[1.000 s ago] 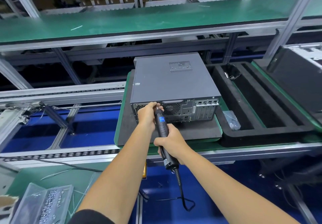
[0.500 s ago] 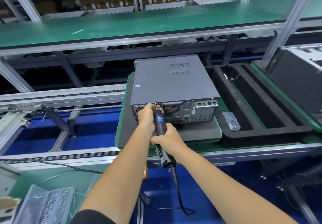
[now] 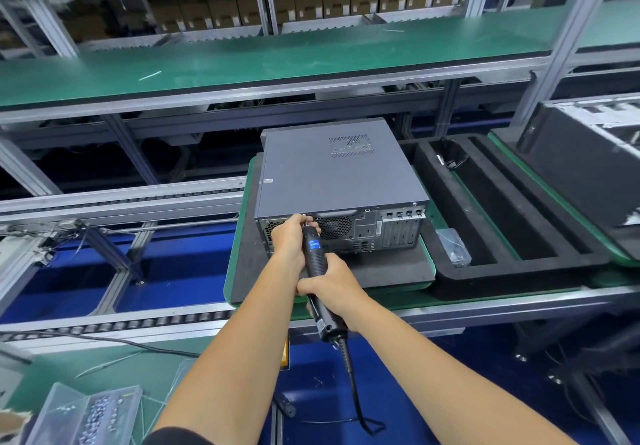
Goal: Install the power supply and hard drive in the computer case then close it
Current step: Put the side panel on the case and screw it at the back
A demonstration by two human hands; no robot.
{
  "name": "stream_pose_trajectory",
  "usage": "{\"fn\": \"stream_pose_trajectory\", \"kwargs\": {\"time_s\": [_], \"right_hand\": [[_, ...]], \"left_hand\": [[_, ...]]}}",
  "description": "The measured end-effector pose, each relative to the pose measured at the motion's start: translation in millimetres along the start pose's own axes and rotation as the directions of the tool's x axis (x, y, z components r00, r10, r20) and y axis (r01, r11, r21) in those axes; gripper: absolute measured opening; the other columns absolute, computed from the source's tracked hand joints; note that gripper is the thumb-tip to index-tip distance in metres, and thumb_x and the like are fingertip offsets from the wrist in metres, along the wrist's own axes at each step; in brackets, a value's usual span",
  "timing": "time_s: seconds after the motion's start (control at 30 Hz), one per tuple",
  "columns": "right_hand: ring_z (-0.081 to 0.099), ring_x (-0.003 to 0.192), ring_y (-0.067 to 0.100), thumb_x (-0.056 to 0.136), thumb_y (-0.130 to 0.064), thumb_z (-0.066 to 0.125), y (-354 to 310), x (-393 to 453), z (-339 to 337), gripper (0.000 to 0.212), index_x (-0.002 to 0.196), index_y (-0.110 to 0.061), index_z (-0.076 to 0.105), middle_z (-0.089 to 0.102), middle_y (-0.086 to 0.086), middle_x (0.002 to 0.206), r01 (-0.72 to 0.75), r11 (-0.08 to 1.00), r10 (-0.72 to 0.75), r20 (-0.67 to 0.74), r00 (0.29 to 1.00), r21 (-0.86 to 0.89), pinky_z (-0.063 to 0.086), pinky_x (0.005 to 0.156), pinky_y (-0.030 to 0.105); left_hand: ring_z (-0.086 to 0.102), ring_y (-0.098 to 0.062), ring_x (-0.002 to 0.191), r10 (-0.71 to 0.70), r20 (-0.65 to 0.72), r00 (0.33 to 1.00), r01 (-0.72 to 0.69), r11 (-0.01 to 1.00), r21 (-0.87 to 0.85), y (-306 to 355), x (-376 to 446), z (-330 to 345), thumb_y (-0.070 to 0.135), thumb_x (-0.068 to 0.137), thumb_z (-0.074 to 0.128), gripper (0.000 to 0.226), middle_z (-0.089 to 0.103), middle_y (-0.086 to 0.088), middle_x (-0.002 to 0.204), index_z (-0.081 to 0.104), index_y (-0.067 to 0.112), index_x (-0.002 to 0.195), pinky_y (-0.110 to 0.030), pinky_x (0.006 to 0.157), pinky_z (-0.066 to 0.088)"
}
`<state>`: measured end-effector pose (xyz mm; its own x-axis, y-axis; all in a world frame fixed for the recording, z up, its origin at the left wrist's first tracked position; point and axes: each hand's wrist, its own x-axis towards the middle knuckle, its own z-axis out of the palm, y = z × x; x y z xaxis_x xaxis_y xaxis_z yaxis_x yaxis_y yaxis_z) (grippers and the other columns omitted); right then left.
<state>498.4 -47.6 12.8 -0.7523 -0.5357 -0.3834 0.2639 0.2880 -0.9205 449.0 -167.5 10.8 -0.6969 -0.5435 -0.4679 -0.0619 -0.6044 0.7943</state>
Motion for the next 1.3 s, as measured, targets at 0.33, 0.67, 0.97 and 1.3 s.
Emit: {"fn": "stream_pose_trajectory", "kwargs": {"time_s": [0.33, 0.67, 0.97, 1.3], "right_hand": [[0.059, 0.051, 0.021, 0.068, -0.005, 0.072, -19, -6, -22, 0.043, 0.103, -0.012, 0.046, 0.060, 0.011, 0.084, 0.076, 0.997, -0.076, 0.095, 0.993, 0.001, 0.051, 0.055, 0.034], [0.057, 0.048, 0.017, 0.077, -0.002, 0.071, -56, -10, -98, 0.035, 0.102, -0.010, 0.048, 0.062, 0.010, 0.081, 0.198, 0.979, -0.202, 0.076, 0.976, 0.051, 0.047, 0.050, 0.027], [0.056, 0.069, 0.022, 0.092, -0.019, 0.064, -59, -3, -205, 0.015, 0.100, -0.016, 0.052, 0.062, 0.010, 0.093, 0.220, 0.973, -0.217, -0.054, 0.975, 0.071, 0.047, 0.071, 0.037], [0.058, 0.073, 0.026, 0.091, -0.019, 0.068, -71, 85, -262, 0.015, 0.100, -0.015, 0.056, 0.061, 0.013, 0.091, 0.266, 0.962, -0.252, -0.167, 0.953, 0.067, 0.052, 0.074, 0.044]], "left_hand": [[0.053, -0.022, 0.046, 0.072, -0.002, 0.997, -0.072, 0.992, 0.104, 17, -14, 20, 0.009, 0.078, 0.050, 0.010, 0.055, -0.009, 0.059, 0.051, 0.006, 0.069, -0.024, 0.049, 0.045], [0.052, -0.019, 0.046, 0.162, 0.073, 0.984, -0.168, 0.982, 0.088, 28, -30, 106, 0.012, 0.083, 0.049, 0.015, 0.054, -0.004, 0.058, 0.052, 0.009, 0.068, -0.021, 0.044, 0.044], [0.052, -0.020, 0.051, 0.101, 0.161, 0.982, -0.122, 0.984, 0.128, -15, -23, 214, 0.019, 0.088, 0.050, 0.017, 0.054, -0.005, 0.065, 0.052, 0.012, 0.072, -0.024, 0.048, 0.046], [0.059, -0.020, 0.064, 0.116, 0.240, 0.964, -0.178, 0.951, 0.254, -10, 55, 274, 0.031, 0.093, 0.056, 0.025, 0.064, -0.010, 0.082, 0.069, 0.011, 0.084, -0.026, 0.054, 0.052]]}}
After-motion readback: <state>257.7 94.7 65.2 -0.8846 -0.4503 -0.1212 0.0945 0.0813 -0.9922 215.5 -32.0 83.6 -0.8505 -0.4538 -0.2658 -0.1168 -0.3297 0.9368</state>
